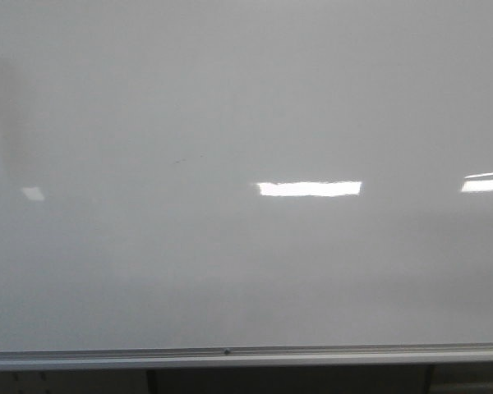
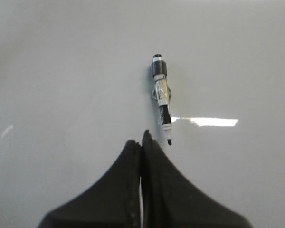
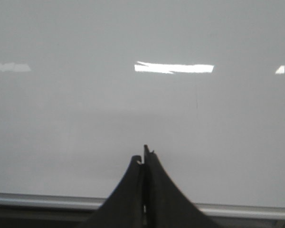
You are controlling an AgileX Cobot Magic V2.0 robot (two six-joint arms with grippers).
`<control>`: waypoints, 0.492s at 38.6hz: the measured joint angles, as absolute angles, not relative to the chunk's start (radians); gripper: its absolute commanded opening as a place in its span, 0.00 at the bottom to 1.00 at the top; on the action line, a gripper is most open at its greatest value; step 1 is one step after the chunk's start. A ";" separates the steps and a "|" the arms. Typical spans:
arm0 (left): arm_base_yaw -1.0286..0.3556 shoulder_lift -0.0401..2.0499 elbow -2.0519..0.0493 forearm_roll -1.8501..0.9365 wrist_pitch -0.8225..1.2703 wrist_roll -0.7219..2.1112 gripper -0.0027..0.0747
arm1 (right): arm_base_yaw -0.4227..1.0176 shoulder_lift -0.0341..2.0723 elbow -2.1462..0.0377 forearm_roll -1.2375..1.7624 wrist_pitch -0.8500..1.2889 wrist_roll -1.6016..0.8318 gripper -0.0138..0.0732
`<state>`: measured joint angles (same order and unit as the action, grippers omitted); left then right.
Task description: Write number 0 on whiteboard
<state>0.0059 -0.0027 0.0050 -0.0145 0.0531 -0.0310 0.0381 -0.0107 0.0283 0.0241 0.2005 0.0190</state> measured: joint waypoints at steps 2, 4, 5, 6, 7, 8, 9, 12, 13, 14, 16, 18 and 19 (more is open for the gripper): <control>0.006 -0.003 0.005 -0.014 0.010 -0.031 0.01 | 0.038 -0.011 0.028 0.026 0.181 0.019 0.08; 0.006 -0.003 0.005 -0.014 -0.038 -0.031 0.01 | 0.038 -0.011 0.024 0.027 0.177 0.019 0.08; 0.006 -0.003 0.005 -0.014 -0.072 -0.031 0.01 | 0.038 -0.011 0.019 0.027 0.179 0.019 0.08; 0.006 -0.003 0.005 -0.014 -0.095 -0.031 0.01 | 0.038 -0.011 0.006 0.028 0.185 0.019 0.08; 0.006 -0.003 0.000 -0.012 -0.114 -0.031 0.01 | 0.038 -0.011 -0.013 0.028 0.194 0.019 0.08; 0.006 -0.003 -0.009 -0.012 -0.118 -0.031 0.01 | 0.038 -0.011 -0.030 0.030 0.205 0.019 0.08; 0.006 -0.003 -0.015 -0.012 -0.116 -0.031 0.01 | 0.038 -0.011 -0.050 0.030 0.211 0.019 0.08; 0.006 -0.003 -0.080 -0.012 -0.059 -0.031 0.01 | 0.038 -0.011 -0.136 0.030 0.249 0.019 0.08; 0.006 -0.003 -0.113 -0.012 -0.035 -0.031 0.01 | 0.038 -0.011 -0.162 0.030 0.267 0.019 0.08; 0.006 0.001 -0.140 -0.012 -0.010 -0.031 0.01 | 0.038 -0.008 -0.188 0.030 0.280 0.019 0.08; 0.006 0.021 -0.202 -0.010 0.050 -0.031 0.01 | 0.038 0.013 -0.250 0.030 0.314 0.019 0.08; 0.006 0.051 -0.253 -0.006 0.112 -0.031 0.01 | 0.038 0.047 -0.309 0.030 0.344 0.019 0.08; 0.006 0.076 -0.284 0.000 0.139 -0.031 0.01 | 0.038 0.066 -0.332 0.030 0.363 0.019 0.08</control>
<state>0.0059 0.0758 -0.2844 0.0000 0.1392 -0.0310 0.0381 0.0656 -0.3323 0.0304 0.3635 0.0190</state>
